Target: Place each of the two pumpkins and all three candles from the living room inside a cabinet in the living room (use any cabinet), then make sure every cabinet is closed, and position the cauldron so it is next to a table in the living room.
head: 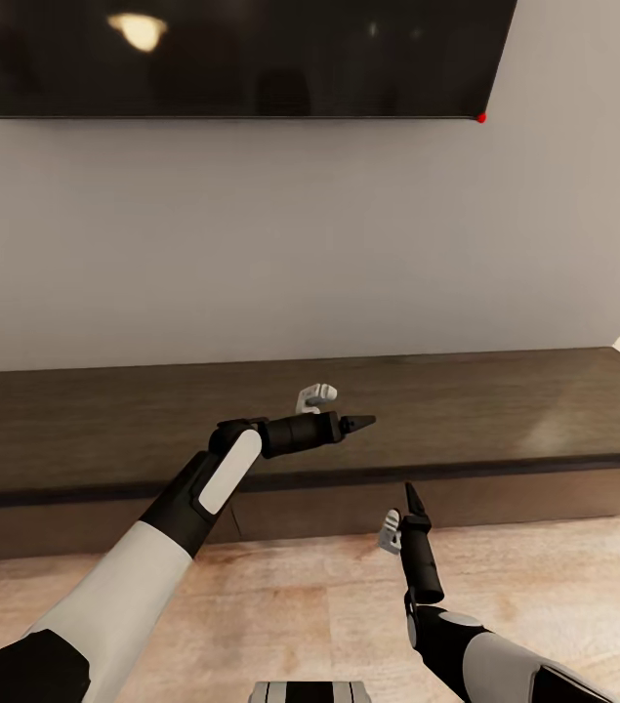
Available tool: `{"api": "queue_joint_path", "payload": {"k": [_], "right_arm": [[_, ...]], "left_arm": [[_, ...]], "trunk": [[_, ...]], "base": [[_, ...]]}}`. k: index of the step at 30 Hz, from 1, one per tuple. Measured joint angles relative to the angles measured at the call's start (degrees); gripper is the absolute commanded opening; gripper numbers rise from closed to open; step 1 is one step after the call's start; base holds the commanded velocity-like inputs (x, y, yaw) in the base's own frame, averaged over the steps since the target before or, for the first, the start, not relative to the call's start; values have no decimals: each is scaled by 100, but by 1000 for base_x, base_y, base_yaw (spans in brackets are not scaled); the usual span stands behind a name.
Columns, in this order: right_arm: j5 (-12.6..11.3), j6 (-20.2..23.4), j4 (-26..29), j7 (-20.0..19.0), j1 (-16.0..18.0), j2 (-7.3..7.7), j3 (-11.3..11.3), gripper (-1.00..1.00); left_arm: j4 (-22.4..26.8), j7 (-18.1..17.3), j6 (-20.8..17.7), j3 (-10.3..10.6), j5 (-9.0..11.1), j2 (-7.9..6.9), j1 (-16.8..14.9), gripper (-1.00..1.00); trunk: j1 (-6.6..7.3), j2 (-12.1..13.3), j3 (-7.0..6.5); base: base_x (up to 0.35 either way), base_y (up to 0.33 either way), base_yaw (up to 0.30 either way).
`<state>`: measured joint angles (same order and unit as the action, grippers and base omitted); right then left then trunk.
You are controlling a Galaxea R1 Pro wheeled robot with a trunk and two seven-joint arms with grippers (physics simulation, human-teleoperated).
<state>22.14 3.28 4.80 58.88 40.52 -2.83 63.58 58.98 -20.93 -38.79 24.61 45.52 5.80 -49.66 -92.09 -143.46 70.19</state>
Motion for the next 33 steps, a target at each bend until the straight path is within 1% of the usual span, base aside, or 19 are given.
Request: {"api": "queue_joint_path", "payload": {"k": [4,7,33], "right_arm": [[0,-25,1,10,0,0,-4,100],[0,-43,3,34,0,3,-7,100],[-14,-16,13,39,26,21,-31,100]], "left_arm": [[0,-6,2,4,0,7,0,100],[0,-5,3,1,0,4,0,100],[1,2,2,1,0,5,0,100]], "trunk": [[0,0,0],[0,0,0],[0,0,1]], "base": [[208,0,0],[68,0,0],[2,0,0]]}}
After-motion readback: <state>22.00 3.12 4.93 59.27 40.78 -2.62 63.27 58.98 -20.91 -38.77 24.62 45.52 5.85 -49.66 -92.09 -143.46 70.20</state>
